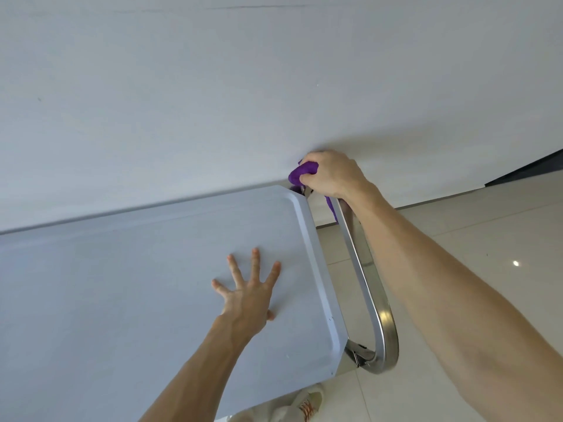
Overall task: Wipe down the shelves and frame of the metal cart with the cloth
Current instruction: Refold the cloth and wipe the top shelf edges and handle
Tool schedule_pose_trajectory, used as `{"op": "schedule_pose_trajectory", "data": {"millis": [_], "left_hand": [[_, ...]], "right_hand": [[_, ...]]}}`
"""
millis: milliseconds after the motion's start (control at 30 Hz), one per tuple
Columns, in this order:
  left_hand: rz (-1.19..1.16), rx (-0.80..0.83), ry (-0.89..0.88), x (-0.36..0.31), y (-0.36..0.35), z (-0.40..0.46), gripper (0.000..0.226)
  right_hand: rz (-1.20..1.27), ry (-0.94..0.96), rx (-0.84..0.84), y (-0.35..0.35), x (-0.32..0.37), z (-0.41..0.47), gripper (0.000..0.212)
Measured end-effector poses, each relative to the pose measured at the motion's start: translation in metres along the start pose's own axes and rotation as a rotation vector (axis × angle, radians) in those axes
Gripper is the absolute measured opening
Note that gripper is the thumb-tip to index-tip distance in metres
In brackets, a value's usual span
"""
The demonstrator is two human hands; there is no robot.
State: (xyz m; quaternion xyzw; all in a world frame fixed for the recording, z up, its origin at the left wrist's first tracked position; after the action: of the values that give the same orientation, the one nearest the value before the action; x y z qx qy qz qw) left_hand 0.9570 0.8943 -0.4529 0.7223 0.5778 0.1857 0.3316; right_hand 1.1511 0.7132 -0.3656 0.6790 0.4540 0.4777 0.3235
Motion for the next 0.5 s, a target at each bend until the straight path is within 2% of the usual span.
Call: {"op": "schedule_pose_trajectory", "data": {"millis": [100, 200, 333, 500], "left_hand": [[-0.019, 0.003, -0.001, 0.000, 0.001, -0.001, 0.100], [-0.043, 0.005, -0.003, -0.001, 0.002, -0.002, 0.100], [-0.077, -0.013, -0.006, -0.001, 0.002, -0.005, 0.099], [-0.117, -0.057, -0.023, 0.000, 0.003, -0.011, 0.099]], "right_hand": [[0.055, 0.078, -0.217, -0.007, -0.011, -0.039, 0.034], [0.049, 0.165, -0.362, -0.017, -0.019, -0.087, 0.042], [-0.005, 0.147, -0.416, -0.029, -0.032, -0.145, 0.052], [-0.071, 0.098, -0.407, -0.044, -0.045, -0.201, 0.057]]}}
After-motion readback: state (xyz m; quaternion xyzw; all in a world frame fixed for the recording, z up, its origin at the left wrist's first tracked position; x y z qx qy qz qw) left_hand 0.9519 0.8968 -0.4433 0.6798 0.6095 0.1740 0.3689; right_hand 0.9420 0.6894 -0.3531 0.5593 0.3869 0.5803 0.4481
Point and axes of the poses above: each hand's wrist, its own z-axis towards the middle knuckle, its own y-axis out of the back of the hand, x = y × z, the point moved 4 cm from there along z, towards the middle knuckle, and after that the axes turned 1 degree about -x, right-handed, at the moved point
